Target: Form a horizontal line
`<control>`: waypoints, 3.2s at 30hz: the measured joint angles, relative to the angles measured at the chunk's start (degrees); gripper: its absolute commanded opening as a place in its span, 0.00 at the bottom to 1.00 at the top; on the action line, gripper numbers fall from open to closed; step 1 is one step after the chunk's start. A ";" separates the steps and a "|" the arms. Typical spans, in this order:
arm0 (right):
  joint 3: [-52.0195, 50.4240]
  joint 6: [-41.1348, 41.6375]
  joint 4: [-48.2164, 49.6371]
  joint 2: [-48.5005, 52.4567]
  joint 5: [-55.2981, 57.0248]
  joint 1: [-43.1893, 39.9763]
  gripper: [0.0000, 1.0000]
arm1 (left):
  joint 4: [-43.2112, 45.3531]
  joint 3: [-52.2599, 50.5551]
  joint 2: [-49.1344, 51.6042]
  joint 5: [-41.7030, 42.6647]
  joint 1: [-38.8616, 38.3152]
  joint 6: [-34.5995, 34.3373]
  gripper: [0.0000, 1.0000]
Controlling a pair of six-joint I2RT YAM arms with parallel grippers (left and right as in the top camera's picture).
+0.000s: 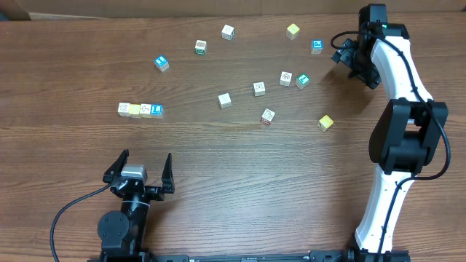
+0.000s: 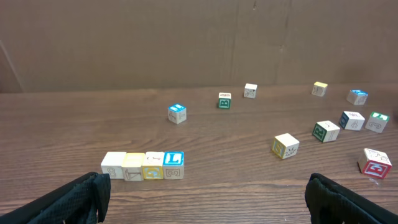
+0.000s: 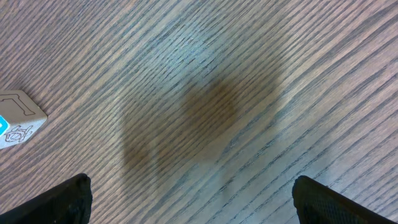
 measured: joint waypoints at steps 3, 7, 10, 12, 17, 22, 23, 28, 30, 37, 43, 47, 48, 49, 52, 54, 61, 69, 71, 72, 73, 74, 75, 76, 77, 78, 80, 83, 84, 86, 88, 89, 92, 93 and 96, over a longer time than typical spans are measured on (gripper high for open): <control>0.00 0.00 0.07 0.00 0.02 0.00 1.00 | 0.00 0.00 0.00 0.00 0.00 0.00 1.00; 0.00 0.00 0.04 -0.24 0.00 0.00 1.00 | 0.00 0.00 0.00 0.00 0.00 0.00 1.00; -0.37 0.00 -0.02 -2.23 0.00 0.00 1.00 | 0.00 0.00 0.00 0.00 0.00 0.00 1.00; -0.44 0.00 -0.13 -4.70 0.00 0.00 1.00 | 0.00 0.00 0.00 0.00 0.00 0.00 1.00; -0.44 0.02 0.07 -13.70 0.00 0.07 1.00 | 0.00 0.00 0.00 0.00 0.00 0.00 0.99; -0.44 0.00 0.13 -23.32 0.02 0.98 1.00 | 0.00 0.00 0.00 0.00 0.00 0.00 1.00; -0.44 0.00 0.11 -24.79 0.02 1.25 1.00 | -0.02 0.00 0.00 0.00 0.00 0.00 1.00; -0.44 0.00 0.11 -30.80 0.02 2.99 1.00 | 0.00 0.00 0.00 0.00 0.00 0.00 1.00; -0.44 0.00 0.11 -32.35 0.02 3.72 1.00 | 0.00 0.00 0.00 0.00 0.00 0.00 1.00; -0.44 0.00 0.09 -36.35 0.04 9.25 1.00 | 0.00 0.00 0.00 0.00 0.00 0.02 1.00; -6.10 0.00 0.35 -40.83 0.00 13.81 1.00 | -0.02 0.00 0.00 0.00 0.00 0.00 1.00; -16.20 0.00 0.22 -46.18 -0.02 14.58 1.00 | 0.00 0.00 0.00 0.00 0.00 0.02 1.00; -18.62 -0.02 -0.35 -47.39 0.02 14.58 1.00 | -0.02 0.00 0.00 0.00 0.00 0.00 0.99; -20.79 -0.02 -1.20 -48.48 0.02 14.58 1.00 | 0.00 0.00 0.00 0.00 0.00 0.00 1.00; -25.53 -0.02 -4.79 -50.66 0.00 14.58 1.00 | -0.02 0.00 0.00 0.00 0.00 0.00 1.00; -27.15 -0.02 -6.38 -51.32 0.02 14.58 1.00 | 0.00 0.00 0.00 0.00 0.00 0.00 1.00; -31.82 -1.73 -5.77 -53.48 0.87 14.58 1.00 | 0.00 0.00 0.00 0.00 0.00 0.02 0.99; -49.75 -17.53 10.88 -61.11 -1.40 14.56 1.00 | 0.00 0.00 0.00 -0.04 0.00 0.00 0.99; -55.56 -22.67 16.92 -63.12 -3.48 14.58 1.00 | 0.00 0.00 0.00 -0.13 0.00 0.00 1.00; -58.25 -24.37 20.31 -63.98 -4.39 14.56 1.00 | -0.02 0.00 0.00 -0.17 0.00 0.00 0.99; -61.42 -26.05 24.15 -64.83 -5.42 14.58 1.00 | 0.00 0.00 0.00 -0.20 0.00 0.02 1.00; -63.98 -27.28 27.34 -65.48 -6.16 14.58 1.00 | 0.00 0.00 0.00 -0.22 0.00 0.00 1.00; -67.25 -28.39 32.26 -66.12 -7.17 14.58 1.00 | -0.02 0.00 0.00 -0.22 0.00 0.00 0.99; -70.18 -29.24 36.94 -66.62 -8.11 14.58 1.00 | -0.02 0.00 0.00 -0.24 0.00 0.00 1.00; -73.18 -29.83 41.42 -67.12 -9.25 14.58 1.00 | 0.00 0.00 0.00 -0.24 0.00 0.02 1.00; -75.95 -30.29 45.68 -67.56 -10.25 14.56 1.00 | -0.02 0.00 0.00 -0.28 0.00 0.02 0.99; -82.99 -31.19 54.86 -68.41 -12.70 14.58 1.00 | -0.04 0.00 -0.02 -0.39 0.00 0.02 1.00; -92.26 -31.95 68.08 -69.29 -14.80 14.58 1.00 | -0.04 0.00 -0.04 -0.42 0.00 0.02 0.99; -94.55 -32.02 71.69 -69.57 -15.08 14.58 1.00 | -0.02 0.00 -0.04 -0.42 0.00 0.02 1.00; -99.30 -32.26 77.81 -70.55 -15.80 14.58 1.00 | -0.04 0.00 -0.04 -0.39 0.00 0.02 1.00; -103.49 -32.54 82.42 -72.24 -16.00 14.58 1.00 | -0.02 0.00 -0.04 -0.42 0.00 0.00 0.99; -105.04 -32.59 83.84 -73.09 -15.96 14.58 1.00 | -0.02 0.00 -0.04 -0.42 0.00 0.02 0.99; -109.24 -32.74 87.08 -76.50 -15.30 14.58 1.00 | -0.02 0.00 -0.04 -0.42 0.00 0.02 1.00; -110.12 -32.79 87.54 -77.57 -15.17 14.58 1.00 | -0.02 0.00 -0.04 -0.42 0.00 0.02 0.99; -111.75 -32.83 87.62 -80.91 -14.69 14.56 1.00 | -0.02 0.00 -0.04 -0.42 0.00 0.02 1.00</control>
